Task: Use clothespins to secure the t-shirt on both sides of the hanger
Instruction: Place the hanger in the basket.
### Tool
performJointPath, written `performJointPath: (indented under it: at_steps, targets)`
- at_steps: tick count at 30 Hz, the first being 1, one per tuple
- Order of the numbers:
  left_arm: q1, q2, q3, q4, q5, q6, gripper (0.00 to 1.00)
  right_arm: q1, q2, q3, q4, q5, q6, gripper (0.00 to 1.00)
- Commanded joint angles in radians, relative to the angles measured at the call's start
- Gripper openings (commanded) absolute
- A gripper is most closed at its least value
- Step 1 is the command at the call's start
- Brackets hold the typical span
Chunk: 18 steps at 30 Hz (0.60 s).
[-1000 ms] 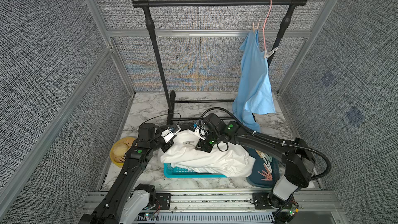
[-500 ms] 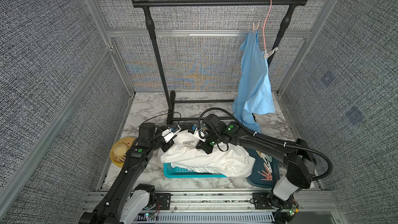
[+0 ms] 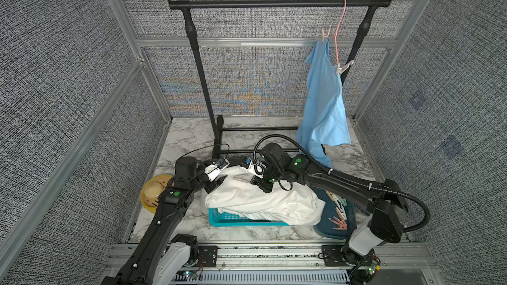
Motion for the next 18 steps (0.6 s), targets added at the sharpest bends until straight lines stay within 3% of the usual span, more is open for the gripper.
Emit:
performJointPath:
  at_steps: [1, 7, 18]
  targets:
    - [0.0, -0.038, 0.01, -0.01, 0.081, 0.037, 0.63, 0.001, -0.025, 0.003, 0.015, 0.028, -0.04, 0.0]
    - [-0.005, -0.074, 0.006, -0.007, 0.289, 0.055, 0.64, 0.006, -0.085, -0.007, 0.051, 0.028, -0.107, 0.0]
    - [-0.033, -0.035, 0.032, 0.008, 0.332, 0.078, 0.63, 0.024, -0.152, -0.046, 0.104, 0.048, -0.208, 0.0]
